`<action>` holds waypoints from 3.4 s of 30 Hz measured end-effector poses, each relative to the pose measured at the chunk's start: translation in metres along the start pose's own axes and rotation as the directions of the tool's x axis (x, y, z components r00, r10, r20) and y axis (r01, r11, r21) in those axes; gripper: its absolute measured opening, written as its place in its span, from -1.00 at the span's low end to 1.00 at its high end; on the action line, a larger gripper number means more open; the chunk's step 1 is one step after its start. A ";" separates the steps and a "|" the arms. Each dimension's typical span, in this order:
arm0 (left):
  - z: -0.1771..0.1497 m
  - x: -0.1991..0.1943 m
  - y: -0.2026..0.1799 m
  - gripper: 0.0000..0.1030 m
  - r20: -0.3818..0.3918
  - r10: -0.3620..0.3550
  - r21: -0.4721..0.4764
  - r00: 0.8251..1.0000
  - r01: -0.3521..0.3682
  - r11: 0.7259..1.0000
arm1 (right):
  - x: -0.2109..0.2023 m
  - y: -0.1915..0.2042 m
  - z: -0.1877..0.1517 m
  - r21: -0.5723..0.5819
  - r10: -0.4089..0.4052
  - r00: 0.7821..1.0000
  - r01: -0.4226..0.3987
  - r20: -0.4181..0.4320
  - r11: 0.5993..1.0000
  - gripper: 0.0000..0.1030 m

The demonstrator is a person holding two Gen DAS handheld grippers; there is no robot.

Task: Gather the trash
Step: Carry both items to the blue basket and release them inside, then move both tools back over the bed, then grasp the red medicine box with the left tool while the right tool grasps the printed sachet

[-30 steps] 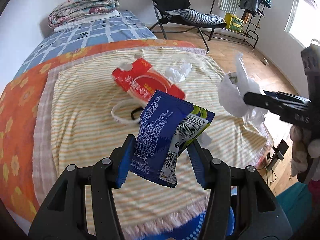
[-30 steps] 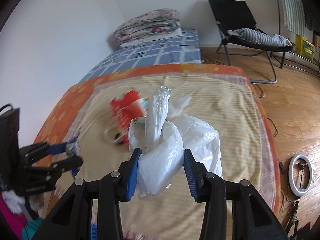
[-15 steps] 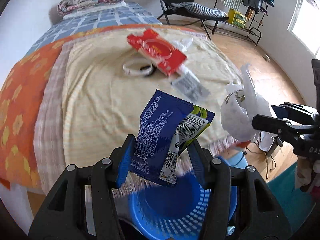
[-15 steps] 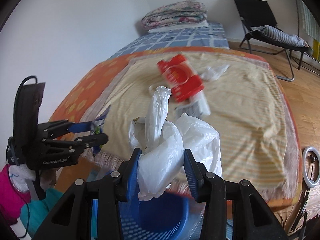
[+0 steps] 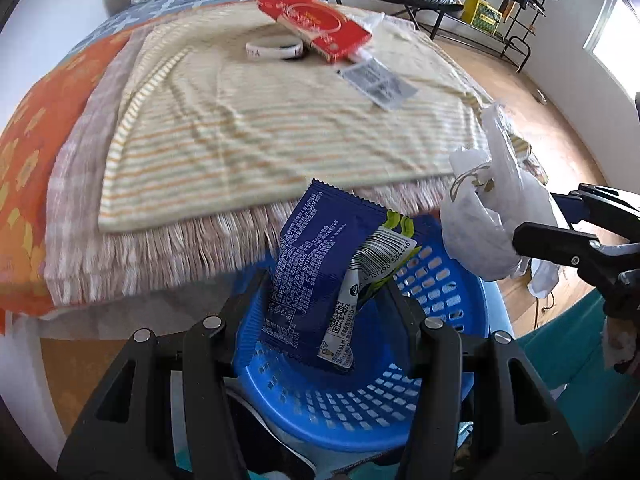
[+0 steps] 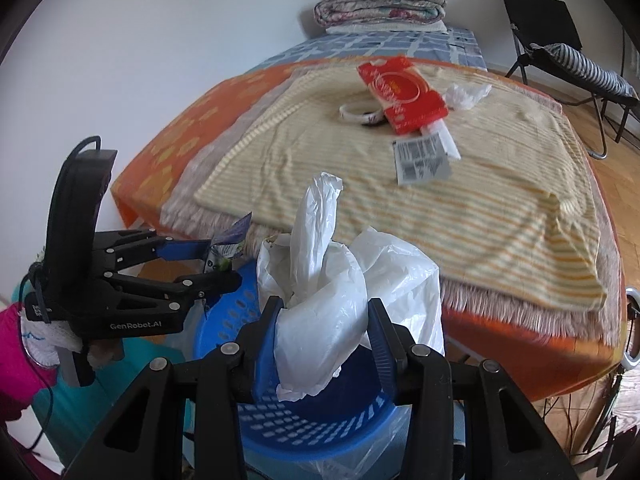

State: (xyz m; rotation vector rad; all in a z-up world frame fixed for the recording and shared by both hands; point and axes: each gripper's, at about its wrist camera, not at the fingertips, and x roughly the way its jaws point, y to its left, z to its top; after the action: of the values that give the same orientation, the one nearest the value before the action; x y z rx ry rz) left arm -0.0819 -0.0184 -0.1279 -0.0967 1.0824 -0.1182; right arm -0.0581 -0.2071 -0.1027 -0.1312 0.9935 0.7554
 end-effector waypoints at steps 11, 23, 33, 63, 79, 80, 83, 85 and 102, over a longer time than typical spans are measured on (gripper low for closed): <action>-0.022 0.016 -0.004 0.07 -0.051 0.007 0.001 0.999 -0.007 1.000 | 0.022 0.004 -0.024 -0.018 -0.012 0.997 0.011 -0.076 1.000 -0.13; -0.032 0.033 0.001 0.10 -0.109 0.036 -0.004 0.993 -0.037 0.999 | 0.032 0.003 -0.032 -0.010 -0.021 0.994 0.021 -0.110 1.000 -0.08; -0.036 0.037 0.001 0.37 -0.113 0.046 -0.004 0.993 -0.047 0.999 | 0.033 0.001 -0.031 -0.005 -0.038 0.993 0.038 -0.111 0.999 0.22; 0.028 -0.007 0.005 0.52 0.019 0.052 -0.069 0.998 -0.050 0.996 | -0.002 -0.016 0.011 0.069 -0.097 0.995 0.094 0.032 0.993 0.93; 0.113 -0.031 0.006 0.65 0.124 0.087 -0.045 0.988 -0.082 0.996 | -0.044 -0.047 0.079 0.068 -0.150 0.975 0.141 0.162 0.988 0.96; 0.119 -0.030 0.007 0.67 0.130 0.089 -0.047 0.988 -0.083 0.995 | -0.044 -0.048 0.082 0.063 -0.152 0.975 0.143 0.165 0.988 0.96; 0.137 -0.026 0.011 0.71 0.139 0.093 -0.069 0.986 -0.084 0.994 | -0.040 -0.055 0.094 0.052 -0.154 0.975 0.148 0.161 0.988 0.96; 0.149 -0.018 0.016 0.71 0.136 0.090 -0.102 0.987 -0.076 0.992 | -0.035 -0.061 0.100 0.053 -0.148 0.977 0.142 0.155 0.989 0.96; 0.248 0.065 0.031 0.72 0.107 -0.016 -0.331 0.994 0.051 0.942 | 0.021 -0.092 0.114 0.064 -0.125 0.990 0.121 0.065 0.991 0.95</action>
State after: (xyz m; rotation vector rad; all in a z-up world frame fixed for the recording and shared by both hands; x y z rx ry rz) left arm 0.1692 0.0086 -0.0729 -0.4227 0.9891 0.0416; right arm 0.0871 -0.2163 -0.0767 -0.1125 0.9330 0.6130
